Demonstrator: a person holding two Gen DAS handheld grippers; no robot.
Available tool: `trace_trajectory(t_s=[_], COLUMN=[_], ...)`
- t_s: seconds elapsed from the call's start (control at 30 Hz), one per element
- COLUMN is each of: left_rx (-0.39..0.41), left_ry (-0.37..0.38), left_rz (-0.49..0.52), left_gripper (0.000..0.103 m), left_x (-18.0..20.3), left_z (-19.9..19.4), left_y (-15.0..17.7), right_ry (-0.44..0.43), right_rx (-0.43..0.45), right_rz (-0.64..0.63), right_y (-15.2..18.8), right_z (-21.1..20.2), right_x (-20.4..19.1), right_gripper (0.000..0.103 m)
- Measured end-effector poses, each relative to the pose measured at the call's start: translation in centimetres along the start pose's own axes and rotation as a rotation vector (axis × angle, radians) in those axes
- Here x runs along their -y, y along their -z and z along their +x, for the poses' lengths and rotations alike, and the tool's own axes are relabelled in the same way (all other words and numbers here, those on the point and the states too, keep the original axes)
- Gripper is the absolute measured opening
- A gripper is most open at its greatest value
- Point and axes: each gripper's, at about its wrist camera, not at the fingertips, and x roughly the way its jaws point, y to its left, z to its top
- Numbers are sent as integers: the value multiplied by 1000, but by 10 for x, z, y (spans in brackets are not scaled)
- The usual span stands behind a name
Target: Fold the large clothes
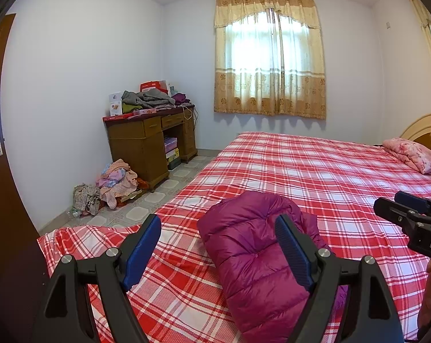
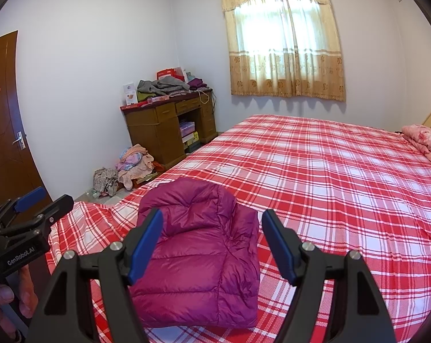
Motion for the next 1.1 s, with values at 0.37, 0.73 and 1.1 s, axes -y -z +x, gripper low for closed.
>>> trace_trajectory(t_s=[0.37, 0.73, 1.1], left_rx=[2, -5, -7], left_ry=[1, -2, -3], left_rz=[0, -1, 0], left_gripper=[82, 82, 82], left_x=[0, -1, -2], left_z=[0, 2, 4], left_y=[1, 3, 2], right_ry=[0, -2, -3], right_rx=[2, -4, -1], right_rz=[-2, 0, 3], right_y=[0, 3, 4], right_z=[0, 1, 0], right_x=[0, -3, -4], right_gripper=[75, 75, 75])
